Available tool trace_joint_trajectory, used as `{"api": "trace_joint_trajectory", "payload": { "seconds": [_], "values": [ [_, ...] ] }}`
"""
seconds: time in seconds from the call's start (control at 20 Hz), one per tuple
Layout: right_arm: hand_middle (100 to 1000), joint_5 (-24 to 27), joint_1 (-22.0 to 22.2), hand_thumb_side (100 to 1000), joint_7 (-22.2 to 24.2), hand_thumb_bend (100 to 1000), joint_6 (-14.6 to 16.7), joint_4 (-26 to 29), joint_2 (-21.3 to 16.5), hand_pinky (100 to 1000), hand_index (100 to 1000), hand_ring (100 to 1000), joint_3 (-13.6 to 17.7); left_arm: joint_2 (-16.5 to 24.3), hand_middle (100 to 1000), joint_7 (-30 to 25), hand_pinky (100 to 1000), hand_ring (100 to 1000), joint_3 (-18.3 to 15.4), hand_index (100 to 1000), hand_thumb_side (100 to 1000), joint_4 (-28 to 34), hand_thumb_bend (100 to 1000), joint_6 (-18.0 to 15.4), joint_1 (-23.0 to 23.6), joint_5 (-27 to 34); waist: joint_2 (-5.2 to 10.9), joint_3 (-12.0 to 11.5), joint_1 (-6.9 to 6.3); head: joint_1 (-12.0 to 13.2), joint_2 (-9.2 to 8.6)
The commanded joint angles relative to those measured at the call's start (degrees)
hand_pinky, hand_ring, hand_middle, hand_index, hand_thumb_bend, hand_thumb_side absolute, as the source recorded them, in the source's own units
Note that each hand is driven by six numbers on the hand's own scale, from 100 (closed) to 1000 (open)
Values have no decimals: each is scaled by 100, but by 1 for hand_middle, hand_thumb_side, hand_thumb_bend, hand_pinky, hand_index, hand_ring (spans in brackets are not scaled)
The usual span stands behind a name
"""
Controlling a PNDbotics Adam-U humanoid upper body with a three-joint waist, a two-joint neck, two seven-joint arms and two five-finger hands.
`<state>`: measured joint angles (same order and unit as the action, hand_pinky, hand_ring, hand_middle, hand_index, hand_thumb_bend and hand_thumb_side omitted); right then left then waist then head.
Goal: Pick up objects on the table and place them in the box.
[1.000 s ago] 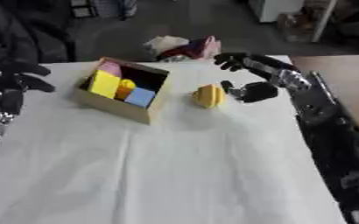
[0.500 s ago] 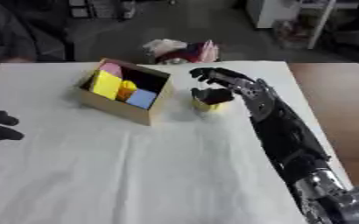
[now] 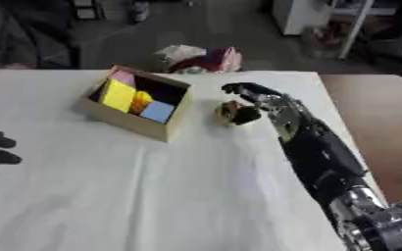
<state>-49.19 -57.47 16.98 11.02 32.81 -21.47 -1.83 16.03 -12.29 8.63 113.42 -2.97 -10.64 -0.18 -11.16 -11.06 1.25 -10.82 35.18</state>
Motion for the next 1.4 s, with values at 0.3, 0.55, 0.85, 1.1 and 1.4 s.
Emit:
{"api": "trace_joint_trajectory", "payload": {
  "seconds": [0.3, 0.55, 0.85, 1.1, 1.4],
  "values": [
    [464, -719, -243, 297, -641, 100, -201, -301, 15, 858, 676, 748, -292, -30, 687, -38, 748, 639, -2, 820, 588, 117, 100, -13, -28, -66, 92, -12, -19, -41, -64],
    [246, -1157, -490, 158, -1077, 100, 161, 364, 152, 749, 465, 538, 294, -57, 686, -30, 746, 635, -14, 821, 583, 117, 100, -25, -25, -48, 110, -8, -47, -41, -87],
    [233, -1697, -482, 105, -1617, 100, 684, 1241, 481, 740, 450, 523, 690, -81, 685, -25, 745, 634, -16, 821, 583, 117, 100, -24, -32, -15, 117, -30, -59, -82, -107],
    [243, -2059, -524, 100, -2042, 100, 1031, 1766, 954, 737, 466, 520, 589, -131, 682, -101, 742, 631, 66, 820, 587, 117, 100, -3, -54, 34, 142, -194, -70, -233, -101],
    [292, -2547, -413, 160, -2183, 100, 1180, 1533, 1618, 751, 534, 545, 595, -167, 682, -179, 741, 630, 128, 819, 588, 117, 100, 38, -70, 102, 196, -318, -51, -290, -48]
  ]
}}
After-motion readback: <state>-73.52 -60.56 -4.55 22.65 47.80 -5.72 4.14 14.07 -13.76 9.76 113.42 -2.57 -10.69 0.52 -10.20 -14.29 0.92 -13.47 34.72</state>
